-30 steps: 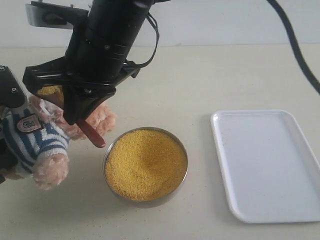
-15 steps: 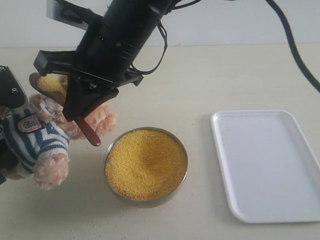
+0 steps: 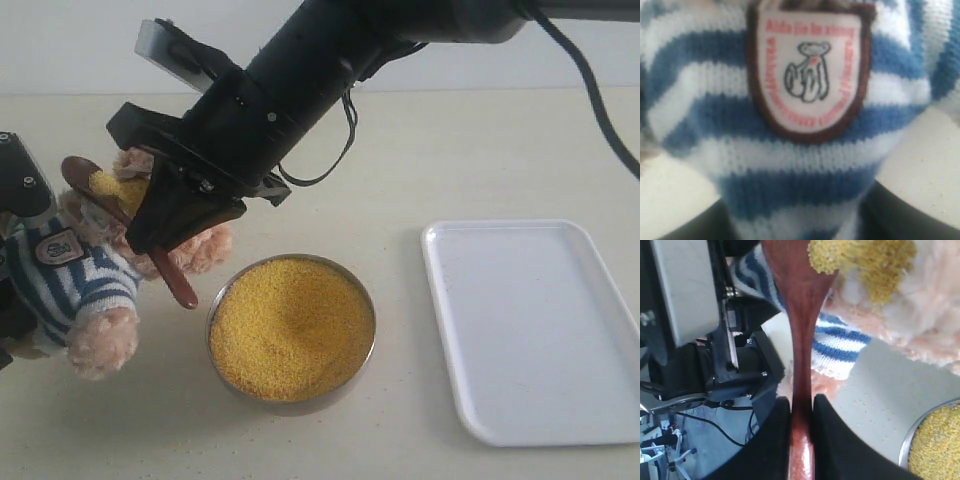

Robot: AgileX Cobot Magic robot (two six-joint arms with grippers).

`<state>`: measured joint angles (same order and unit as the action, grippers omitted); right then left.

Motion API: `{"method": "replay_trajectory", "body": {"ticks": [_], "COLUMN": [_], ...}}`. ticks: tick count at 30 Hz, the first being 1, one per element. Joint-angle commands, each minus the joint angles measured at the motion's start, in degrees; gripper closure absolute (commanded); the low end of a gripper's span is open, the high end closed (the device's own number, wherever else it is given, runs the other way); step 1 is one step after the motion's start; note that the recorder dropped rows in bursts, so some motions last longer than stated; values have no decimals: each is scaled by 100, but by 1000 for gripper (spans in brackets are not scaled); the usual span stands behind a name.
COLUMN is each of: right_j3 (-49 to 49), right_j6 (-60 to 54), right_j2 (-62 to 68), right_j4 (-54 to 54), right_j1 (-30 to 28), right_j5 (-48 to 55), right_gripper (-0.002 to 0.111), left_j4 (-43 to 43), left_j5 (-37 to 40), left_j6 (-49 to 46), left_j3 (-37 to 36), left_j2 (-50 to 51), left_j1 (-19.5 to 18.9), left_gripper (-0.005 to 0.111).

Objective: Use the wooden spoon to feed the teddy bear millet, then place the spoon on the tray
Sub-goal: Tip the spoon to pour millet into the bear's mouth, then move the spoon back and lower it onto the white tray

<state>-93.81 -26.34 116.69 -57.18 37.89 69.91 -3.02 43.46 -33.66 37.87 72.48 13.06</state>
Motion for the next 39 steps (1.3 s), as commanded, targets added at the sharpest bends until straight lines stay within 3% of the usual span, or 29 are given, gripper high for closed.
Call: {"method": "replay_trajectory", "body": {"ticks": [1,14,31,36,39], "right_j3": [6,977,1380,1380,1380], "right_j6": [-210,-1280,-1669,-1633,-1044], "right_j2": [-20,-20,-643,-1342,-1664], "right_j4": [-399,-1996,-2334,-1544,-7], "right_j1": [-150,-371,-538,-1042,-1291], "right_j5": [5,5,5,5,5], "right_gripper": [109,109,109,109,109], "left_j4": [65,65,65,65,65], "left_j5": [-143,-143,-206,-302,-319], "left_j6": [62,62,62,562,651], "left_j3": [6,6,6,6,6], "left_j2": [-65,-65,-65,-65,-65], "left_j1": [24,24,24,24,24], "left_gripper": [103,103,103,103,103]}}
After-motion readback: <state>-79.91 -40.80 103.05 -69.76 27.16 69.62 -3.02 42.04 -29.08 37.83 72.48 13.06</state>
